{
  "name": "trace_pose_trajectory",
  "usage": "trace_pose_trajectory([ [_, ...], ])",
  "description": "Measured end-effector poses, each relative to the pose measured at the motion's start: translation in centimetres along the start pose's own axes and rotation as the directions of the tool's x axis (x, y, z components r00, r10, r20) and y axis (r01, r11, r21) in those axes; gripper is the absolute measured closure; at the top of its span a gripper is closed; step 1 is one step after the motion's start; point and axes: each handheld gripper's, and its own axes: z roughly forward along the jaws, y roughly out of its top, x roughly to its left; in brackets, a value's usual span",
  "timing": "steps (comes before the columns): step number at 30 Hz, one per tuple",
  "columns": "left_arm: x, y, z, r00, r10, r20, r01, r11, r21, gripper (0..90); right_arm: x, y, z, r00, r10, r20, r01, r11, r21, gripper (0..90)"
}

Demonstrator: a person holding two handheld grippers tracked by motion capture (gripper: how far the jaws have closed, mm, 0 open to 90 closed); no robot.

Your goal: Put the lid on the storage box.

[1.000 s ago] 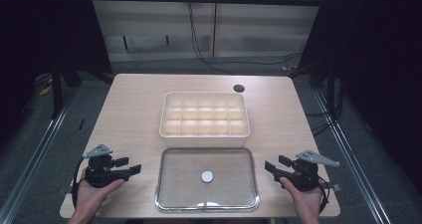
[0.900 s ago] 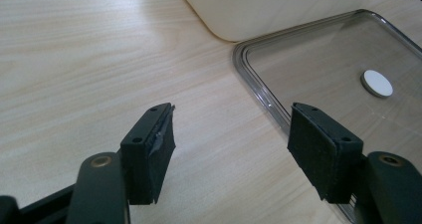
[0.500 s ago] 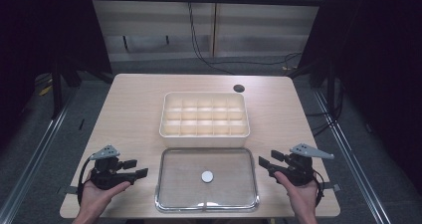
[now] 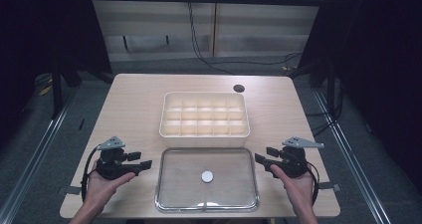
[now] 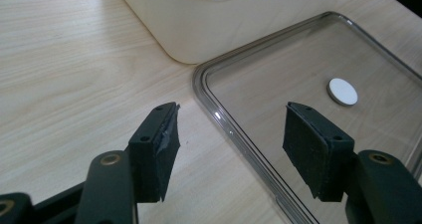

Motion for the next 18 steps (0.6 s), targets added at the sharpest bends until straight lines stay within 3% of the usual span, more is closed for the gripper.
trace_pose_trajectory([
  [3,0.0,0.2,0.8,0.9977,0.044,-0.052,-0.043,0.9989,0.019,38.6,-0.2,0.0,0.5,0.9998,0.012,-0.014,-0.011,0.9998,0.014,41.3],
  [5,0.2,0.2,1.2,0.9990,0.038,-0.022,-0.038,0.9992,0.015,40.1,-0.4,0.0,0.7,0.9998,0.019,-0.004,-0.019,0.9994,0.027,42.4],
  [6,0.2,0.2,1.4,0.9981,0.059,-0.019,-0.059,0.9981,0.021,42.7,-0.7,-0.1,1.0,0.9996,0.027,-0.003,-0.027,0.9991,0.033,42.6],
  [9,0.2,0.2,1.7,0.9992,0.040,0.005,-0.040,0.9987,0.033,47.6,-1.0,-0.3,1.5,0.9997,0.026,0.004,-0.026,0.9980,0.058,42.5],
  [11,0.2,0.1,2.0,0.9987,0.050,0.006,-0.051,0.9971,0.057,50.1,-1.1,-0.4,1.7,0.9996,0.029,0.005,-0.029,0.9972,0.068,42.7],
  [13,-0.1,0.0,2.2,0.9985,0.052,-0.013,-0.051,0.9964,0.067,54.7,-1.2,-0.8,2.5,0.9996,0.028,-0.001,-0.028,0.9944,0.102,44.6],
  [16,-0.1,-0.3,2.3,0.9985,0.043,-0.034,-0.040,0.9964,0.074,54.2,-1.2,-1.4,3.4,0.9995,0.030,0.001,-0.030,0.9904,0.135,46.0],
  [18,-0.2,-0.6,2.4,0.9991,0.032,-0.026,-0.031,0.9970,0.072,53.7,-1.2,-1.8,3.9,0.9995,0.030,0.010,-0.031,0.9875,0.154,46.7],
])
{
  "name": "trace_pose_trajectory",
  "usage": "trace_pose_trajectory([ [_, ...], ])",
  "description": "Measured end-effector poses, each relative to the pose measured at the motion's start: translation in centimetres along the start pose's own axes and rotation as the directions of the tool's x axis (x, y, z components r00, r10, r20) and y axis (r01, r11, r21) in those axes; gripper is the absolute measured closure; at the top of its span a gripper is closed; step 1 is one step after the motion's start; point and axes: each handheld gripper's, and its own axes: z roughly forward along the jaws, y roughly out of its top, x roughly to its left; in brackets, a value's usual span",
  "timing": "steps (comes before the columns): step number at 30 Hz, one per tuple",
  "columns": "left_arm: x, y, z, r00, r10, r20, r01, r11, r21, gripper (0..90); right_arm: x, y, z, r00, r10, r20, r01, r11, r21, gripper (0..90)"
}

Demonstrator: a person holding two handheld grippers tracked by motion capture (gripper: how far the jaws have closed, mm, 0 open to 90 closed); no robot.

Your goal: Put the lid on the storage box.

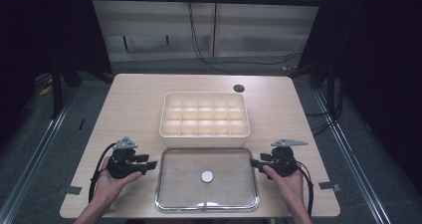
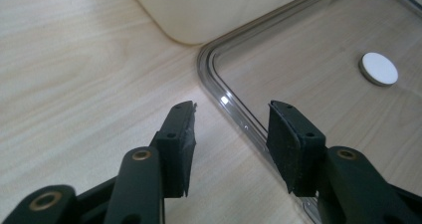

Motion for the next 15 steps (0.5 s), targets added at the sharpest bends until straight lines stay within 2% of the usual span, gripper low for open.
trace_pose_trajectory([
  [1,0.0,0.0,0.0,1.0000,0.000,0.000,0.000,1.0000,0.000,52.8,0.0,0.0,0.0,1.0000,0.000,0.000,0.000,1.0000,0.000,46.7],
  [3,-0.1,-0.4,0.3,0.9994,-0.020,0.026,0.020,0.9996,0.022,51.4,0.0,-0.2,0.3,1.0000,0.008,0.006,-0.008,1.0000,0.005,47.0],
  [4,-0.2,-0.4,0.5,0.9996,-0.015,0.023,0.015,0.9991,0.040,48.7,-0.1,-0.4,0.6,1.0000,0.007,0.005,-0.007,0.9999,0.008,47.7],
  [6,-0.3,-0.7,0.8,0.9977,-0.032,0.060,0.030,0.9989,0.035,48.3,0.0,-0.5,0.6,1.0000,0.009,0.000,-0.009,0.9999,0.013,48.0],
  [8,-0.3,-0.9,1.2,0.9972,-0.029,0.069,0.025,0.9983,0.053,44.6,0.1,-0.6,0.8,1.0000,0.007,0.003,-0.007,0.9999,0.014,48.3],
  [10,-0.4,-1.1,1.6,0.9964,-0.023,0.081,0.016,0.9970,0.076,41.5,0.4,-0.8,1.2,0.9998,-0.015,0.013,0.015,0.9997,0.020,48.4],
  [15,-0.6,-1.1,1.9,0.9953,-0.018,0.095,0.011,0.9972,0.073,40.6,0.7,-0.9,1.5,0.9989,-0.031,0.033,0.031,0.9992,0.025,48.8],
])
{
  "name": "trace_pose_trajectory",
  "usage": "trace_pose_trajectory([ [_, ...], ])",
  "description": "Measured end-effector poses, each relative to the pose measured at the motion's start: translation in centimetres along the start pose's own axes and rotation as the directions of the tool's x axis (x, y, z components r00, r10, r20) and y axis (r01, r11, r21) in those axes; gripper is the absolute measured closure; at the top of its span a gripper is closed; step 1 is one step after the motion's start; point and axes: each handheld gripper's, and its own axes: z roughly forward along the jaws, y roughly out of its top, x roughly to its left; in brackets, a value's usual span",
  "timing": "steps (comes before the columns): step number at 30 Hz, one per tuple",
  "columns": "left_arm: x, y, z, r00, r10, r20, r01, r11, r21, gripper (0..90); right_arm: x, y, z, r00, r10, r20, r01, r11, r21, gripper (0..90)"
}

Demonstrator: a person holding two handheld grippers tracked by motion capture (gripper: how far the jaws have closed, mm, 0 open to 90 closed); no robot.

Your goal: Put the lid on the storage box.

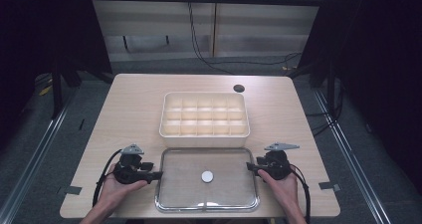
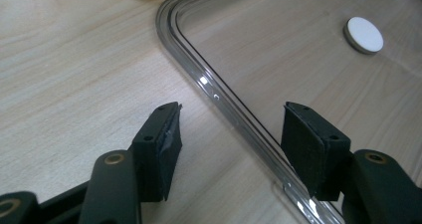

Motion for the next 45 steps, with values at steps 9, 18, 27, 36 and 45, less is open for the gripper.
trace_pose_trajectory([
  [9,-0.6,-0.1,0.7,0.9977,0.048,0.049,-0.047,0.9987,-0.023,49.9,0.9,-0.2,0.4,0.9999,-0.008,-0.012,0.007,0.9998,-0.021,46.9],
  [18,-1.2,0.1,0.7,0.9975,0.070,0.000,-0.070,0.9975,0.000,53.7,0.6,-0.3,0.4,0.9957,0.082,-0.043,-0.084,0.9953,-0.048,46.8],
  [27,-1.1,0.1,0.7,0.9981,0.061,-0.009,-0.061,0.9981,-0.001,58.3,-1.0,-0.9,-0.2,0.9536,0.256,-0.158,-0.271,0.9595,-0.077,55.8],
  [36,-1.1,0.0,0.8,0.9989,0.046,0.000,-0.046,0.9987,-0.020,54.2,-1.2,-1.1,-0.5,0.9284,0.311,-0.203,-0.334,0.9384,-0.089,51.9],
  [45,-1.1,-0.2,0.6,0.9987,0.051,0.000,-0.051,0.9986,-0.014,54.2,-1.3,-1.3,-0.4,0.9044,0.350,-0.244,-0.372,0.9266,-0.052,46.2],
])
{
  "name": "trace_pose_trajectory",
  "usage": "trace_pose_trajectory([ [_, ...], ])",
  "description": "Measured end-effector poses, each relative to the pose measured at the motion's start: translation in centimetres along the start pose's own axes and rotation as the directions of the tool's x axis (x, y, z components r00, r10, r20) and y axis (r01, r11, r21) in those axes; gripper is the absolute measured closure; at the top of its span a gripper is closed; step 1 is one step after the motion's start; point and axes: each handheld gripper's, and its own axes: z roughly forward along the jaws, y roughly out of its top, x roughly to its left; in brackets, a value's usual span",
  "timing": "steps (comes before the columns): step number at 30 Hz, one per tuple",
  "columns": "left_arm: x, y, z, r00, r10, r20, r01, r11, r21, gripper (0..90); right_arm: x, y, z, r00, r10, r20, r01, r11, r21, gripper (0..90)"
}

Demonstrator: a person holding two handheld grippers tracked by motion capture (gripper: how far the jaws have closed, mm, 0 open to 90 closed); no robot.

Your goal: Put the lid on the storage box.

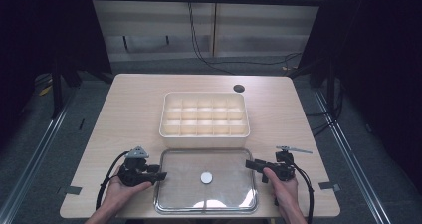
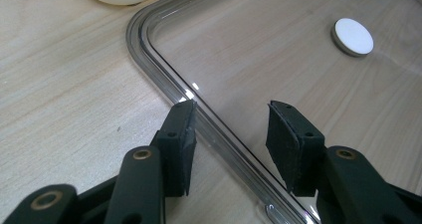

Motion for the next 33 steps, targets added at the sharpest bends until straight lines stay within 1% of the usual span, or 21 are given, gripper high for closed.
trace_pose_trajectory([
  [1,0.0,0.0,0.0,1.0000,0.000,0.000,0.000,1.0000,0.000,54.2,0.0,0.0,0.0,1.0000,0.000,0.000,0.000,1.0000,0.000,46.2],
  [3,0.2,-0.1,-0.1,0.9999,-0.010,0.006,0.010,0.9999,-0.006,54.4,-0.2,0.0,-0.1,0.9992,0.031,-0.023,-0.031,0.9995,-0.005,46.5],
  [5,0.2,-0.3,-0.2,0.9999,-0.010,0.008,0.010,0.9999,-0.007,54.6,-0.3,0.0,-0.1,0.9977,0.043,-0.052,-0.044,0.9989,-0.016,46.4],
  [8,0.2,-0.3,-0.3,0.9998,-0.017,0.010,0.018,0.9998,-0.007,54.6,-0.4,-0.1,-0.2,0.9956,0.061,-0.071,-0.062,0.9978,-0.024,46.6],
  [9,0.2,-0.3,-0.3,0.9998,-0.019,0.011,0.019,0.9998,-0.006,54.6,-0.5,-0.1,-0.3,0.9922,0.086,-0.091,-0.089,0.9954,-0.035,48.2],
  [11,0.1,-0.3,-0.3,0.9998,-0.015,0.016,0.015,0.9999,-0.003,54.6,-0.9,-0.2,-0.4,0.9849,0.115,-0.130,-0.121,0.9916,-0.045,53.1],
  [12,0.1,-0.3,-0.3,0.9993,-0.018,0.033,0.018,0.9998,-0.001,54.7,-1.0,-0.2,-0.4,0.9779,0.128,-0.166,-0.137,0.9897,-0.044,57.7],
  [13,0.0,-0.3,-0.2,0.9991,-0.012,0.041,0.012,0.9999,0.001,56.7,-0.6,-0.3,-0.1,0.9767,0.111,-0.184,-0.119,0.9924,-0.032,58.9],
  [14,-0.2,-0.3,-0.1,0.9993,-0.013,0.035,0.013,0.9999,0.000,56.7,-0.6,-0.3,-0.1,0.9767,0.111,-0.184,-0.119,0.9924,-0.032,58.9],
  [15,-0.4,-0.2,-0.1,0.9998,-0.004,0.018,0.004,1.0000,0.007,57.0,-0.3,-0.3,0.0,0.9820,0.093,-0.165,-0.099,0.9946,-0.031,57.1],
  [16,-0.5,-0.2,-0.1,0.9999,0.009,0.013,-0.009,0.9999,0.006,56.5,0.0,-0.2,0.2,0.9891,0.069,-0.130,-0.072,0.9972,-0.021,56.9],
  [17,-0.5,-0.2,-0.1,0.9998,0.013,0.012,-0.013,0.9999,0.009,55.7,0.0,-0.1,0.3,0.9915,0.054,-0.118,-0.057,0.9983,-0.016,58.1],
  [18,-0.4,-0.3,-0.1,0.9998,0.007,0.020,-0.007,1.0000,0.005,55.2,-0.1,-0.1,0.2,0.9920,0.047,-0.118,-0.049,0.9988,-0.011,62.2],
  [20,-0.3,-0.3,-0.1,0.9997,-0.003,0.025,0.003,1.0000,0.004,55.2,-0.1,0.0,0.2,0.9930,0.036,-0.112,-0.038,0.9993,-0.009,64.7],
  [22,-0.3,-0.3,0.0,0.9996,-0.008,0.027,0.008,0.9999,-0.006,53.6,0.0,0.0,0.0,0.9920,0.018,-0.125,-0.019,0.9998,-0.001,65.9],
  [25,-0.2,-0.3,-0.1,0.9995,-0.013,0.028,0.013,0.9999,-0.005,51.8,-0.1,0.1,-0.2,0.9906,0.011,-0.136,-0.013,0.9999,-0.009,67.2],
  [27,-0.1,-0.3,-0.1,0.9990,-0.024,0.037,0.024,0.9997,-0.010,51.6,-0.1,0.1,-0.3,0.9871,0.013,-0.160,-0.016,0.9997,-0.019,69.6],
  [28,0.0,-0.3,-0.1,0.9987,-0.029,0.042,0.029,0.9995,-0.009,50.1,-0.1,0.2,-0.5,0.9828,0.013,-0.184,-0.020,0.9991,-0.038,71.5],
  [30,0.1,-0.3,-0.1,0.9982,-0.035,0.049,0.036,0.9992,-0.018,49.9,0.0,0.2,-0.6,0.9854,0.020,-0.169,-0.028,0.9985,-0.048,71.9],
  [31,0.1,-0.3,0.0,0.9982,-0.040,0.044,0.041,0.9989,-0.020,49.7,0.0,0.2,-0.6,0.9858,0.022,-0.166,-0.031,0.9982,-0.051,72.1],
  [33,0.1,-0.3,0.0,0.9988,-0.036,0.034,0.037,0.9991,-0.022,47.4,0.0,0.3,-0.7,0.9837,0.015,-0.179,-0.025,0.9981,-0.055,72.8],
])
